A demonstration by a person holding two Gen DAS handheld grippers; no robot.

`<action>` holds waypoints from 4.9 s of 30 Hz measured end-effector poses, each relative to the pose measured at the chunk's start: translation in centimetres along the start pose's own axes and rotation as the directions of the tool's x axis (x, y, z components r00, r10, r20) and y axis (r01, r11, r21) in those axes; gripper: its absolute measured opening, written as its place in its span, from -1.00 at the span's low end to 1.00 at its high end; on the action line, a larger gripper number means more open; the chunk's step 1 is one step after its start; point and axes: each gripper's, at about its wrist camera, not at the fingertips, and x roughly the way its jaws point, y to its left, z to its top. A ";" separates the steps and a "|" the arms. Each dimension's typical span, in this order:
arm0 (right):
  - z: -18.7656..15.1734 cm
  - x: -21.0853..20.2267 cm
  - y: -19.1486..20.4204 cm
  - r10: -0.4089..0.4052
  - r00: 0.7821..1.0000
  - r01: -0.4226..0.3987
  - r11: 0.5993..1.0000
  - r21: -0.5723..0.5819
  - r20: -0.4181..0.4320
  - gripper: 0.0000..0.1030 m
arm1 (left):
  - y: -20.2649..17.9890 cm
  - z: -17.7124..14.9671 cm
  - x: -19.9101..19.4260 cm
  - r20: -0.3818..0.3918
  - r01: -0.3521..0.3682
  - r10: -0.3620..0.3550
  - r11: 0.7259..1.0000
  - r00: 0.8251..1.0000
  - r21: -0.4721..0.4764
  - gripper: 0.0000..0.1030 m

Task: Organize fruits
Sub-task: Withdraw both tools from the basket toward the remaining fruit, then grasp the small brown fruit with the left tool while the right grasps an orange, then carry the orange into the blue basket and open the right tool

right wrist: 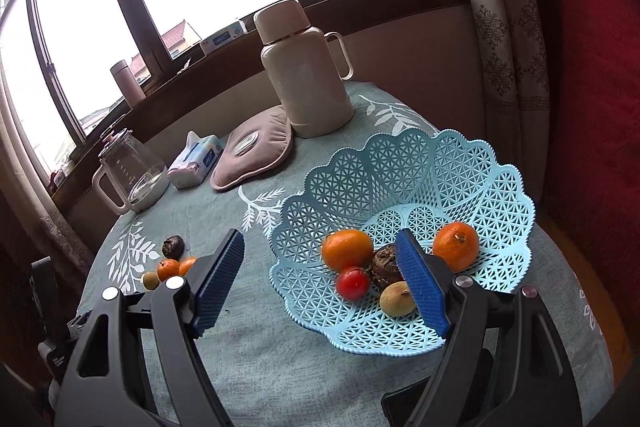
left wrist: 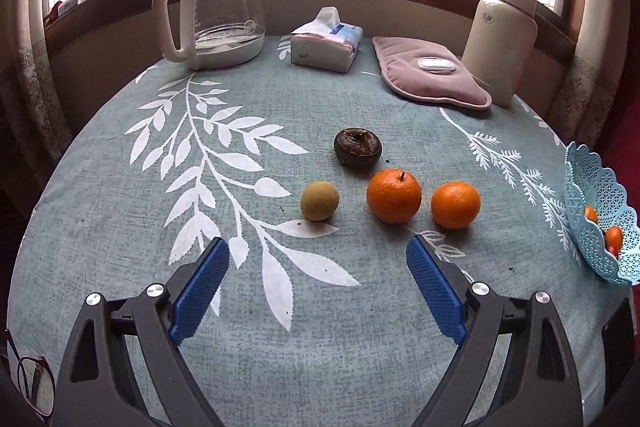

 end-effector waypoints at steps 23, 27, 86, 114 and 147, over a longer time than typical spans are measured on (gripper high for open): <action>-2.6 2.5 3.5 0.043 0.995 -0.054 0.991 -0.123 -0.093 0.54 | 0.8 2.6 5.3 -0.071 0.020 -0.016 0.998 0.997 0.059 0.04; -3.3 2.7 4.6 0.046 0.994 -0.062 0.983 -0.170 -0.097 0.54 | 0.8 2.6 6.1 -0.087 0.043 -0.038 0.997 0.996 0.056 -0.25; -6.4 17.6 23.4 0.055 0.934 -0.266 0.765 -0.586 -0.353 -0.21 | 7.3 2.9 4.0 0.051 0.009 0.004 0.966 0.999 -0.258 -0.43; 2.7 10.1 10.1 -0.022 0.988 -0.011 0.977 -0.211 -0.155 -0.21 | 5.4 3.0 3.2 0.073 0.110 -0.097 0.974 0.993 -0.199 -0.43; 3.6 11.0 -3.3 -0.270 0.925 0.306 0.946 0.104 -0.266 -0.20 | 5.1 2.9 3.2 0.076 0.111 -0.097 0.975 0.992 -0.192 -0.43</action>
